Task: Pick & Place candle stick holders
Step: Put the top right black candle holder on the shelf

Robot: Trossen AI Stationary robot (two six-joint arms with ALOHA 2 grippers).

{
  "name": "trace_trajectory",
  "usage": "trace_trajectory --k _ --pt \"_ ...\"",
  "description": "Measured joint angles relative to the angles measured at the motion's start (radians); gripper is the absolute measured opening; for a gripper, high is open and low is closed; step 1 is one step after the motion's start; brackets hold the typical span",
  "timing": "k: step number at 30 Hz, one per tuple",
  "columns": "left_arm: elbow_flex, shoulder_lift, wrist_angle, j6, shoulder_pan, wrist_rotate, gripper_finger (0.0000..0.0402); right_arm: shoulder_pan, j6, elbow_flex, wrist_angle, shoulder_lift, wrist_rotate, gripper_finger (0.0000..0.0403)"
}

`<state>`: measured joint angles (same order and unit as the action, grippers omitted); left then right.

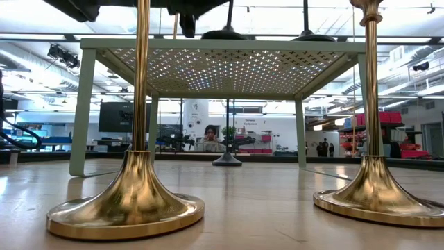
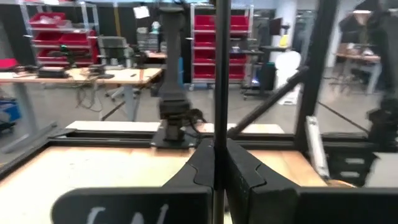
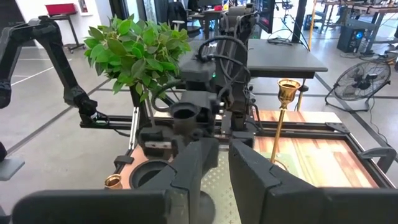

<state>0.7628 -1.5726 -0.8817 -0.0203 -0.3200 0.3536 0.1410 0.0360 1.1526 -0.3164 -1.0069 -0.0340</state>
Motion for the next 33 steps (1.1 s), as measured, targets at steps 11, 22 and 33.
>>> trace_trajectory --k 11,22,33 --pt "0.0 0.001 0.006 -0.021 0.008 -0.01 0.0014 0.0 0.0 0.0 0.0 0.0 0.0 0.0079" --pt "0.0 0.001 0.029 -0.022 0.01 0.002 0.0039 0.0 -0.002 0.0 0.001 0.0 0.0 0.0079" --pt "0.0 0.001 0.039 -0.02 0.009 0.001 0.0043 0.0 -0.002 0.0 0.001 0.0 0.0 0.0079"
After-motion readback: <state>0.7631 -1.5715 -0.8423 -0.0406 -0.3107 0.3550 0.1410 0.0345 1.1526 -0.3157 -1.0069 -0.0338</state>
